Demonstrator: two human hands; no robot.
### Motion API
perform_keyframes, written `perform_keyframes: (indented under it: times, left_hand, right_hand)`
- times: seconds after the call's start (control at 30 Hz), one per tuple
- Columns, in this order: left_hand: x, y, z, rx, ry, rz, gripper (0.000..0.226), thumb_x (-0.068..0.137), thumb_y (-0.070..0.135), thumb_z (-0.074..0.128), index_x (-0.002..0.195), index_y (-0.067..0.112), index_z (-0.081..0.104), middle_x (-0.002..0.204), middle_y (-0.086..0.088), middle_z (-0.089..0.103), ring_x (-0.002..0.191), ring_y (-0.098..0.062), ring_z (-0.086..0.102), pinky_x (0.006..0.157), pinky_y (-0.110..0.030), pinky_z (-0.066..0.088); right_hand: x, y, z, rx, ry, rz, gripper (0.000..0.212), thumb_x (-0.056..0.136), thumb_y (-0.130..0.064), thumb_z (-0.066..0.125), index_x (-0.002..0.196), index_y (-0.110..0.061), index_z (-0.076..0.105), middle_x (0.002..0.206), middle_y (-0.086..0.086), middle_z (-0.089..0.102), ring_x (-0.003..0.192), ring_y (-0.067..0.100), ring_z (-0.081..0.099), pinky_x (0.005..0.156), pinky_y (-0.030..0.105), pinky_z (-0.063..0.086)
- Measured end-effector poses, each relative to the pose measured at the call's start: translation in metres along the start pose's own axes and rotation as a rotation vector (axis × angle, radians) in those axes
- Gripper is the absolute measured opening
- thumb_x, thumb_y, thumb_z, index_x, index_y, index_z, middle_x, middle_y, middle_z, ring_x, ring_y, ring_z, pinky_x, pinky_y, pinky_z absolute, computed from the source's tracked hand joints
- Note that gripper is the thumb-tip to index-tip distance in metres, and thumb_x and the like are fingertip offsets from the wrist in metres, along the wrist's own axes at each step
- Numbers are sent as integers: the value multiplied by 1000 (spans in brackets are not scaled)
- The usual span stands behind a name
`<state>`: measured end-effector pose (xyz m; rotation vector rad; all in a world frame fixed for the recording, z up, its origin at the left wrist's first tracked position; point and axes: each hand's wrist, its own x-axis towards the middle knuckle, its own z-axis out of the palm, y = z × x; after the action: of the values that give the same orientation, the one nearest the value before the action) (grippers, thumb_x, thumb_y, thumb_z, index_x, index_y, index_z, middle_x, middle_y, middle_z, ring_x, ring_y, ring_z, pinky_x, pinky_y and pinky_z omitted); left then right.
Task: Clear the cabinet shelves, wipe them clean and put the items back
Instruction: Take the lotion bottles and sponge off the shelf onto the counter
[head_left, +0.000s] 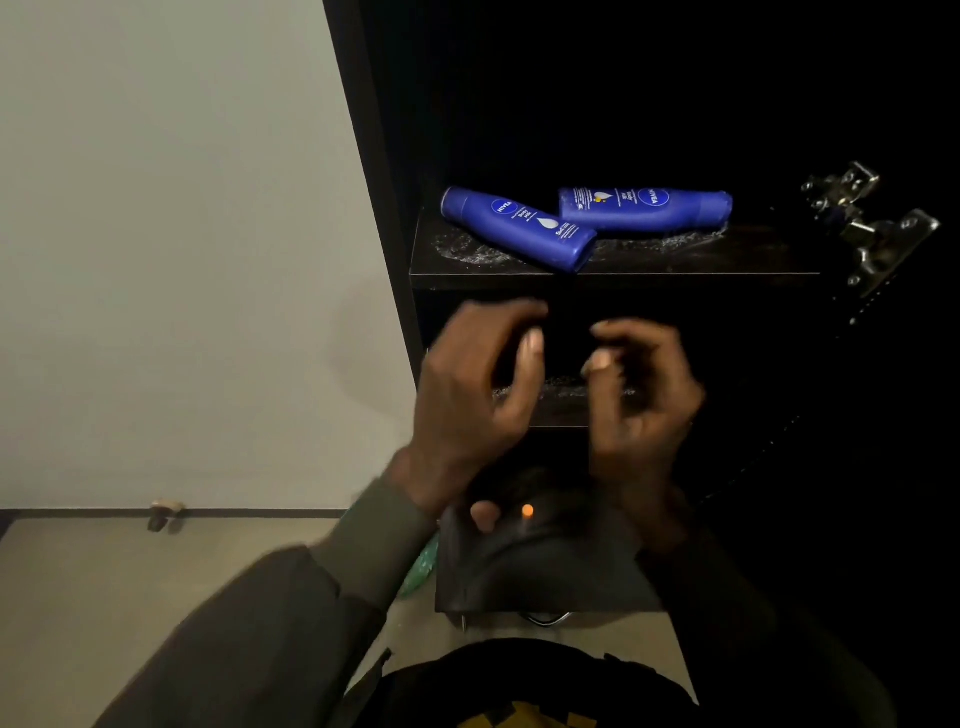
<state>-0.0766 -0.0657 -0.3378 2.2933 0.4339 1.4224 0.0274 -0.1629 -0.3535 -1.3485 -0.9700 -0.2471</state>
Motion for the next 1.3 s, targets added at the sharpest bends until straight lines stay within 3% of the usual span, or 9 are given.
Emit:
perform_keyframes:
  times: [0.07,0.13,0.27,0.4,0.53,0.67,1.03,1.2,1.3]
  left_hand:
    - [43,7,-8,104,13,32,32,95,26,58,118,4,65,114,-10,66,107,-19,58,95,-25,45]
    - [78,0,-12,268,-181,-17,54,93,49,54,134,14,55,135,-6,56,128,-19,47,108,-28,37]
    - [112,-22,-20,474,-529,-59,86,83,70,53,151,22,31,156,-4,35,144,-25,30,117,-41,25]
    - [130,-27,-24,504,-720,-73,83,85,60,60,151,22,29,154,-6,36,140,-28,33,114,-43,28]
    - [135,-22,-19,510,-866,-108,69,92,32,63,151,24,29,153,-7,38,141,-30,33,115,-49,28]
    - [135,-19,-17,543,-869,-88,67,91,18,62,149,28,31,146,-8,44,135,-32,39,111,-51,33]
    - [125,-19,-16,518,-740,-56,58,90,19,59,143,25,37,139,-9,41,126,-32,41,103,-57,37]
    - [127,-9,-22,328,-643,-99,45,96,23,50,140,28,42,132,-5,51,120,-24,48,102,-51,41]
    - [124,3,-28,141,-537,-131,34,102,31,40,134,26,48,127,-2,58,111,-18,56,86,-32,50]
  right_hand:
    - [42,-15,-10,22,127,-86,14,92,-1,54,104,-6,60,85,0,61,69,17,60,64,32,48]
    - [85,-14,-18,-76,163,-103,15,90,-2,56,105,-3,61,88,-6,61,78,5,61,71,24,49]
    - [147,8,-35,-460,-159,89,36,86,-29,62,121,-19,64,116,-2,67,110,11,62,97,27,49]
    - [161,8,-45,-676,-507,290,52,90,-31,66,139,-21,52,138,5,55,124,22,53,97,27,39]
    - [160,5,-48,-701,-605,314,58,87,-25,70,141,-22,49,141,9,51,126,26,50,95,28,37]
    - [156,9,-47,-660,-549,334,55,86,-18,72,138,-23,54,136,8,55,121,23,53,90,24,38]
    - [144,16,-58,-368,-356,261,30,87,-41,68,114,-29,67,105,-8,70,94,6,66,80,24,52]
    - [142,9,-60,-131,-242,311,29,90,-41,64,108,-18,69,93,-2,72,76,5,65,65,23,51]
    - [139,0,-65,6,-210,352,31,92,-38,63,110,-13,67,90,0,72,71,4,63,59,21,48]
